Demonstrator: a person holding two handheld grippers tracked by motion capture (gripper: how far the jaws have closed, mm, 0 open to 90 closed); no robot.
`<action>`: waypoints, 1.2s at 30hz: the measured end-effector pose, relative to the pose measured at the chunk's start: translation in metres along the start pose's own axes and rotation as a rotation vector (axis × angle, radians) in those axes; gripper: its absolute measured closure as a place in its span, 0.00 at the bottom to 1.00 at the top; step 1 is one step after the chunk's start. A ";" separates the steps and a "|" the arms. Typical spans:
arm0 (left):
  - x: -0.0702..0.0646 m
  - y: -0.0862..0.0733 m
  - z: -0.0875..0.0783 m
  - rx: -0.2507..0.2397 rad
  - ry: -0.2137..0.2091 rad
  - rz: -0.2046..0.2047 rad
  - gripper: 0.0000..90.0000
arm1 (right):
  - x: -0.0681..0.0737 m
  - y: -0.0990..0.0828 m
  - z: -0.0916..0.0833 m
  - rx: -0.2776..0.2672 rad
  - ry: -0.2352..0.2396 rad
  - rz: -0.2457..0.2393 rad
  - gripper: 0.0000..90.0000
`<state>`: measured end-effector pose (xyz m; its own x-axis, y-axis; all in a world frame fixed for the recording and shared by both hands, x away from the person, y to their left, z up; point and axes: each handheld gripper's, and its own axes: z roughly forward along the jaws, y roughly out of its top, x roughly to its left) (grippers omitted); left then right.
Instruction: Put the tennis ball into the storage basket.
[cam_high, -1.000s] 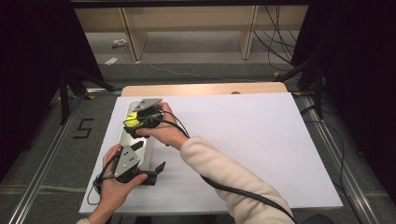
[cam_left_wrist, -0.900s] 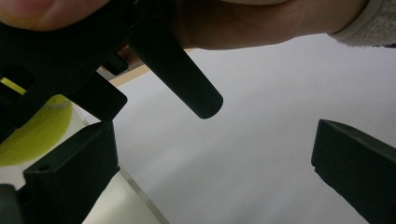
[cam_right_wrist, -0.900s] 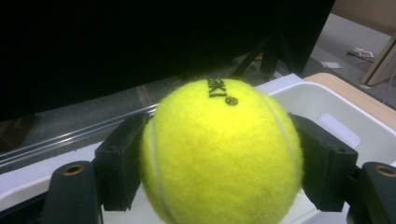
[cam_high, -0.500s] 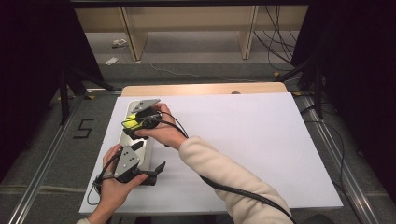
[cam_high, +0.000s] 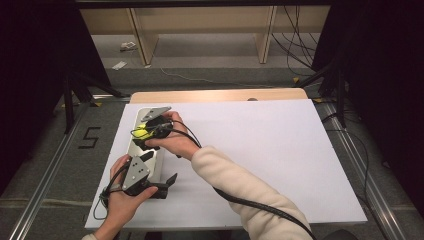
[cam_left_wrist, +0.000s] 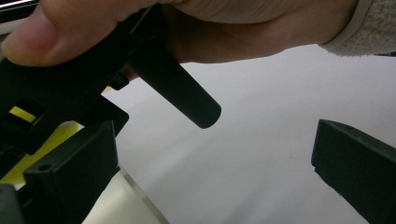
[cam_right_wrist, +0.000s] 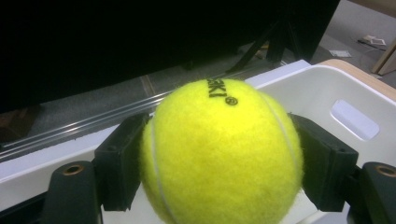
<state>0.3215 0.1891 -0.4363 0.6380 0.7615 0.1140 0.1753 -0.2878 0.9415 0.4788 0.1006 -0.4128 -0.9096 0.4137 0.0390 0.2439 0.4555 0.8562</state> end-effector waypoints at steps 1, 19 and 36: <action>0.000 0.000 0.000 0.000 0.000 0.000 0.00 | 0.000 0.000 0.000 0.004 0.004 -0.001 0.30; 0.000 0.000 0.000 0.000 -0.001 0.001 0.00 | -0.005 -0.005 0.006 0.029 0.013 0.009 0.30; -0.001 0.000 0.000 0.001 -0.005 0.003 0.00 | -0.005 -0.009 0.010 0.039 0.017 0.007 0.29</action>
<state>0.3213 0.1881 -0.4364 0.6425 0.7576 0.1150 0.1742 -0.2905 0.9409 0.4841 0.1022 -0.4254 -0.9133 0.4037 0.0536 0.2627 0.4833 0.8351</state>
